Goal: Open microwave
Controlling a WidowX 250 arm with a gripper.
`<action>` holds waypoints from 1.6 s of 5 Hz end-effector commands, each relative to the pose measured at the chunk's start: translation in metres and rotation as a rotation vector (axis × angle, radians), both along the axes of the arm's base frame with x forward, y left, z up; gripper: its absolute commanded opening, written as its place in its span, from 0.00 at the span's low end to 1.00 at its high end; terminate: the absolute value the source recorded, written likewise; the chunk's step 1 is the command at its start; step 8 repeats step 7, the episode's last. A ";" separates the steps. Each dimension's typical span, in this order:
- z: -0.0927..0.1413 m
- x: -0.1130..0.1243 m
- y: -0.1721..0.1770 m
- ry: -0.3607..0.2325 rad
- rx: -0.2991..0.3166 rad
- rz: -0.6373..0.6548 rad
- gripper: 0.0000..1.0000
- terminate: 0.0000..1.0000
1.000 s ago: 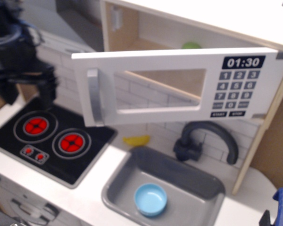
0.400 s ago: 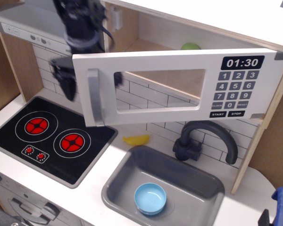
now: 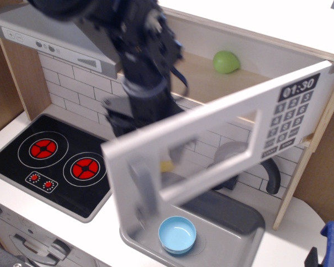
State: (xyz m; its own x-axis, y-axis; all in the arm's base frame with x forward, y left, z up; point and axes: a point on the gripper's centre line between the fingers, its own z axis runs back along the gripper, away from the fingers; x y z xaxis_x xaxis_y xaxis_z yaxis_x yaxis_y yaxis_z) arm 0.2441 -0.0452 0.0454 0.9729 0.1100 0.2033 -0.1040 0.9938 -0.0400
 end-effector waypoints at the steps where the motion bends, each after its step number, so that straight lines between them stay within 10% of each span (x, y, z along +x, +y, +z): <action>1: 0.018 -0.016 -0.049 -0.042 -0.017 -0.045 1.00 0.00; 6: 0.017 -0.018 -0.064 -0.004 -0.057 -0.042 1.00 0.00; 7: 0.017 -0.018 -0.064 -0.004 -0.057 -0.042 1.00 1.00; 8: 0.017 -0.018 -0.064 -0.004 -0.057 -0.042 1.00 1.00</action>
